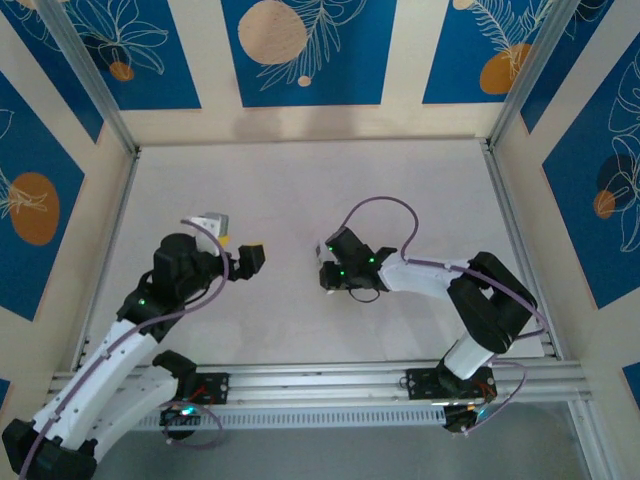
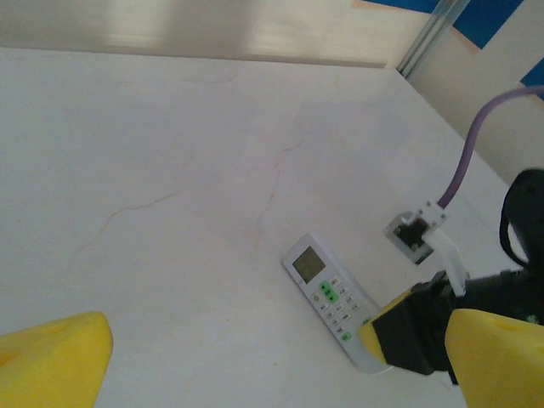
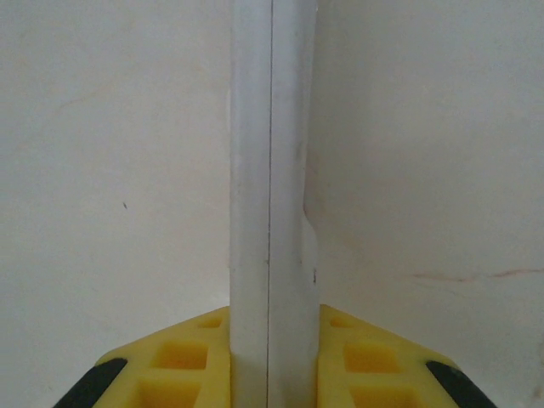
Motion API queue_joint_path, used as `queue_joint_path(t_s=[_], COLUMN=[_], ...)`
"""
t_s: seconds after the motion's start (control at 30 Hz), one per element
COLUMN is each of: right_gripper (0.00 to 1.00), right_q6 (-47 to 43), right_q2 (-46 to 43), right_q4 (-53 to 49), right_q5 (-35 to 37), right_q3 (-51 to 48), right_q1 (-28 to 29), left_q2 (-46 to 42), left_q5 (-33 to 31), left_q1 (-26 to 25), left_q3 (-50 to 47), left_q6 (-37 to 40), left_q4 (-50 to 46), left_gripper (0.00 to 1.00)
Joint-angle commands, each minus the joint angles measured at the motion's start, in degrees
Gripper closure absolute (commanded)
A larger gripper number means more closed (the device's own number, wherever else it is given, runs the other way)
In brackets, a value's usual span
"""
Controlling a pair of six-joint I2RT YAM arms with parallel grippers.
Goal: Load the batteries into the remote control
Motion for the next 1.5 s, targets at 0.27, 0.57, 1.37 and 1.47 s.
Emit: queue_joint_path(t_s=[0.27,0.57,1.37,1.47], right_gripper=[0.25,0.01,0.01,0.01], right_q6=[-2.96,-30.12,-35.18,-34.96], right_q2=[-12.96,-28.47,-4.78,-4.67], right_q4=[-2.97,16.09,56.85,56.75], right_q5=[2.76,23.46,1.38,-0.62], right_q3=[-5.25,-14.92,-25.24,-25.10], right_q1=[-5.69,-30.86,-43.01,-43.88], left_q2=[-7.28,5.37,49.16,49.08], left_q5=[-22.31,-32.84,-4.16,-4.00], left_q1=[-0.13,7.96,24.61,24.66], left_q3=[-9.06,-25.22,-15.44,-15.42], left_q6=[11.47,26.71,20.39,20.39], left_q4=[8.31,39.94,66.40,66.22], left_gripper=[0.00,0.00,0.00,0.00])
